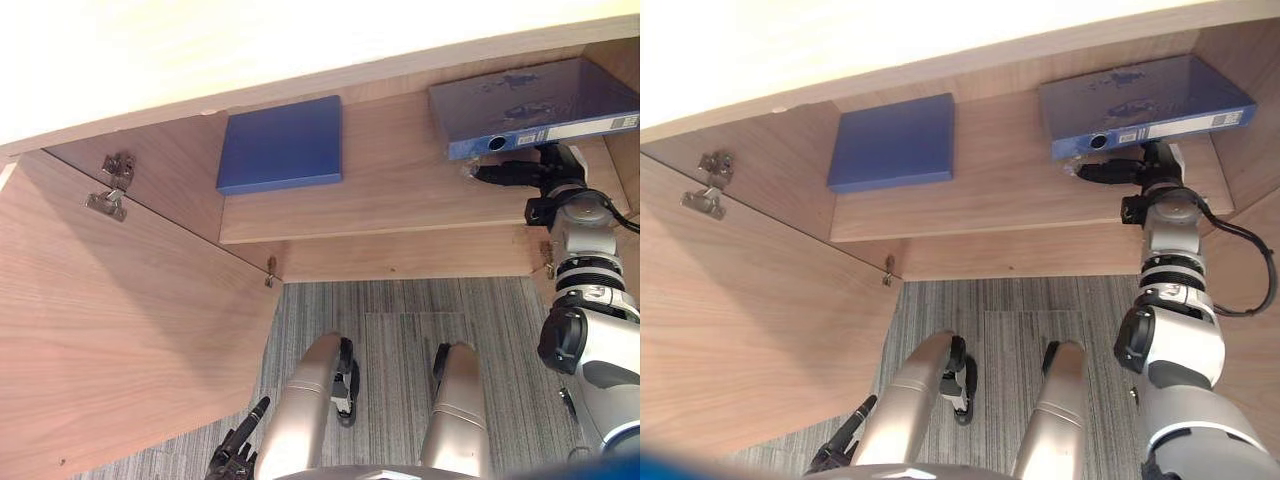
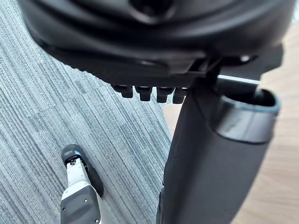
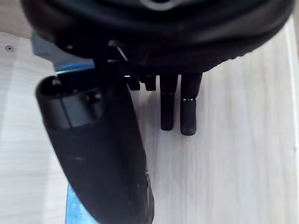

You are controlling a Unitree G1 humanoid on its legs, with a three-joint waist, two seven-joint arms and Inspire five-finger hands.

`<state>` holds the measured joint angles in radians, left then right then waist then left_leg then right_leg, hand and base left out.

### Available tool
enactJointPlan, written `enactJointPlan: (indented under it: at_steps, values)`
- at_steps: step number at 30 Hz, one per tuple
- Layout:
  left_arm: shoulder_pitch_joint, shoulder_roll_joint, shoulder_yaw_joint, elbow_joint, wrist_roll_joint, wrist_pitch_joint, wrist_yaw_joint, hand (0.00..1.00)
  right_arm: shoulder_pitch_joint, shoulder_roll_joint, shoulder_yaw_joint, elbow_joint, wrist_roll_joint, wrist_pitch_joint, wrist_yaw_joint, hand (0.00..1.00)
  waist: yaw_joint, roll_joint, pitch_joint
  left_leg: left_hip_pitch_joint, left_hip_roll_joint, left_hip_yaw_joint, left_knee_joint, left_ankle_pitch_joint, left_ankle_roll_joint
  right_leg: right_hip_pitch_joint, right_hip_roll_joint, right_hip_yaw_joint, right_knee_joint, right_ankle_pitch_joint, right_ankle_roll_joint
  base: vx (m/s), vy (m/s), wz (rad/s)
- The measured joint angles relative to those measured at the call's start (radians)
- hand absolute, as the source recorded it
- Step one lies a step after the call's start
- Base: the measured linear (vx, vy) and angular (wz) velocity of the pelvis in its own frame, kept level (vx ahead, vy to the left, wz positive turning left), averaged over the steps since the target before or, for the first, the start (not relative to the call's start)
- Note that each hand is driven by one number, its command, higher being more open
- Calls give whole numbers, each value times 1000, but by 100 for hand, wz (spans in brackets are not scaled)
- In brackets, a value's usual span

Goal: Walk over to the cabinet, pick up the folder, carry it to the office cabinet, place the folder inside the office cabinet, then close the office cabinet door

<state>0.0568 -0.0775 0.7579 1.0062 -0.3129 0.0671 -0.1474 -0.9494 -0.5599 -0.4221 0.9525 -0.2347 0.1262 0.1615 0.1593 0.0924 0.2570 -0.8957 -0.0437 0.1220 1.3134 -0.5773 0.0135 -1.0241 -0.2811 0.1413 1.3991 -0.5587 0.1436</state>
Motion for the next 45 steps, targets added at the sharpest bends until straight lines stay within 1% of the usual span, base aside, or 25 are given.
enactJointPlan:
  at_steps: [2,4,7,9,15,16,17,18,19,20,23,24,25,28,30,34,35,40,45]
  values:
    - [0,0,1,-2,0,0,-9,100,5,-8,2,0,0,-21,25,100,1,2,5,0,7,-2,1,0,0,-2,6,-3,1,1,-4,61,-94,-5]
    - [0,0,0,-2,0,0,-13,100,7,-20,11,0,0,-26,35,100,3,5,7,0,9,-3,2,0,0,-1,7,-6,2,1,-6,51,-67,-1]
    - [-1,1,-1,-3,0,0,-13,100,14,-38,16,0,0,-38,39,100,5,18,19,8,10,-9,4,0,0,14,6,-13,1,0,-7,48,-63,1]
    - [-1,4,-1,-3,0,0,-12,100,22,-40,34,0,-1,-49,35,100,5,21,21,10,11,-12,3,0,0,17,7,-16,0,0,-7,41,-57,1]
    - [1,9,-44,-4,0,-2,-8,100,64,-40,174,-54,-14,-97,17,100,4,28,34,32,28,-10,-11,0,0,32,24,-22,-16,7,-15,54,-63,-9]
    - [2,10,-55,-4,0,-2,-7,100,78,-38,213,-74,-43,-110,19,100,3,28,34,43,34,-7,-21,0,1,40,31,-22,-25,9,-18,96,-72,-19]
    - [4,13,-77,-4,0,-3,-6,100,104,-35,277,-103,-81,-120,23,100,1,29,35,62,42,-6,-32,0,1,56,38,-25,-35,11,-20,83,-61,-17]
    - [4,13,-80,-4,0,-3,-6,100,107,-35,291,-108,-83,-121,23,100,0,29,35,67,42,-6,-35,0,1,60,38,-26,-37,11,-20,88,-63,-14]
    - [4,12,-91,-5,0,-4,-8,100,121,-36,337,-124,-124,-132,33,100,-3,28,35,84,45,-5,-50,1,1,75,40,-29,-47,11,-21,55,-39,-6]
    - [5,13,-100,-5,0,-4,-8,100,126,-36,356,-132,-141,-134,37,100,-5,28,35,92,46,-5,-56,1,2,83,41,-31,-53,12,-22,115,-75,-11]
    - [11,13,-150,-8,1,-5,-10,100,161,-38,443,-164,-202,-147,46,100,-8,29,33,133,58,-7,-91,4,1,122,52,-45,-88,16,-31,109,-54,-11]
    - [15,15,-164,-10,0,-5,-15,100,170,-42,473,-174,-217,-151,55,100,-12,28,32,147,62,-9,-105,6,-1,138,55,-51,-104,18,-34,142,-49,-7]
    - [18,17,-170,-17,0,-6,-15,100,180,-43,498,-181,-236,-155,62,100,-12,21,27,159,63,-7,-122,9,-3,146,57,-53,-117,20,-35,123,-37,-6]
    - [22,27,-201,-21,0,-13,-18,100,181,-49,555,-182,-248,-160,89,100,-14,17,24,194,74,-1,-159,14,-4,177,69,-56,-154,28,-36,128,-28,-12]
    - [23,33,-221,-21,0,-15,-21,100,185,-57,570,-183,-273,-173,101,100,-17,17,24,212,75,0,-179,18,-5,194,71,-59,-173,32,-37,106,-14,-7]
    - [24,38,-238,-21,0,-19,-27,100,192,-62,590,-186,-292,-180,106,100,-17,16,16,227,78,4,-206,21,-2,209,73,-61,-201,39,-35,82,-7,-4]
    - [24,40,-242,-21,0,-19,-27,100,193,-68,604,-199,-317,-181,115,100,-18,16,16,230,78,6,-212,23,-2,211,73,-61,-208,42,-35,57,1,-3]
    - [24,41,-245,-20,0,-20,-27,100,198,-68,630,-210,-353,-180,124,100,-19,15,16,252,79,13,-235,28,0,234,75,-59,-238,54,-27,43,5,-4]
    - [26,48,-268,-20,-9,-22,-25,100,199,-63,635,-242,-354,-165,130,100,-21,14,16,251,81,31,-241,30,2,224,81,-43,-249,66,-19,16,19,-9]
